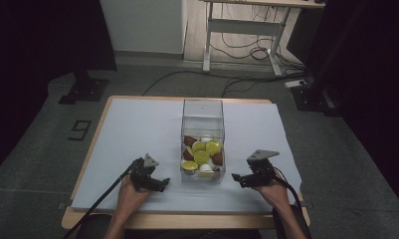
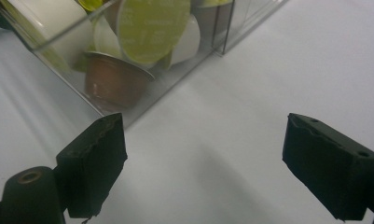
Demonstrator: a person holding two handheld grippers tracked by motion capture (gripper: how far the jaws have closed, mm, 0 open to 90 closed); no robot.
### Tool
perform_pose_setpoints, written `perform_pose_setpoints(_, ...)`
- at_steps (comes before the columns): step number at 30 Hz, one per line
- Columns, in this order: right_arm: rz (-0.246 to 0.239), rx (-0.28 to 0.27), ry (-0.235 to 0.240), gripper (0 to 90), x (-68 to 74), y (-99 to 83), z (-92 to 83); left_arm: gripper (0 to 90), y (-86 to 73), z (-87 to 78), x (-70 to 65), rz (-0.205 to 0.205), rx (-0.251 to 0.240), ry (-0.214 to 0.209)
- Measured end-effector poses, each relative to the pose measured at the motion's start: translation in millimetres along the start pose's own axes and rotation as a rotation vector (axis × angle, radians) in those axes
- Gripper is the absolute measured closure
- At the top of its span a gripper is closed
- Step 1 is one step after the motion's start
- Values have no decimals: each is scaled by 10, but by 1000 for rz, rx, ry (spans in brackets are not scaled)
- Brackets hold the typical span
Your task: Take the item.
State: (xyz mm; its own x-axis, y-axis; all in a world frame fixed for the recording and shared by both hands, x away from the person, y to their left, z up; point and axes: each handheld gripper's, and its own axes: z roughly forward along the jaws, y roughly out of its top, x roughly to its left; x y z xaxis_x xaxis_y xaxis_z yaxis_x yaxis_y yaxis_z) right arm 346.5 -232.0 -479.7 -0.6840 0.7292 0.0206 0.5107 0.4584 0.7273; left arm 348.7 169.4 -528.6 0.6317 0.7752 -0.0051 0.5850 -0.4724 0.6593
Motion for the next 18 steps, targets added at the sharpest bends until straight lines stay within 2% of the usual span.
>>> perform_pose_setpoints(5,-17,-32,31,118,45,66,-54,0,0,0,1,2,1,1)
perform_pose_setpoints(18,-21,-55,84,71,83,247,-123,0,0,0,0,2,1,0)
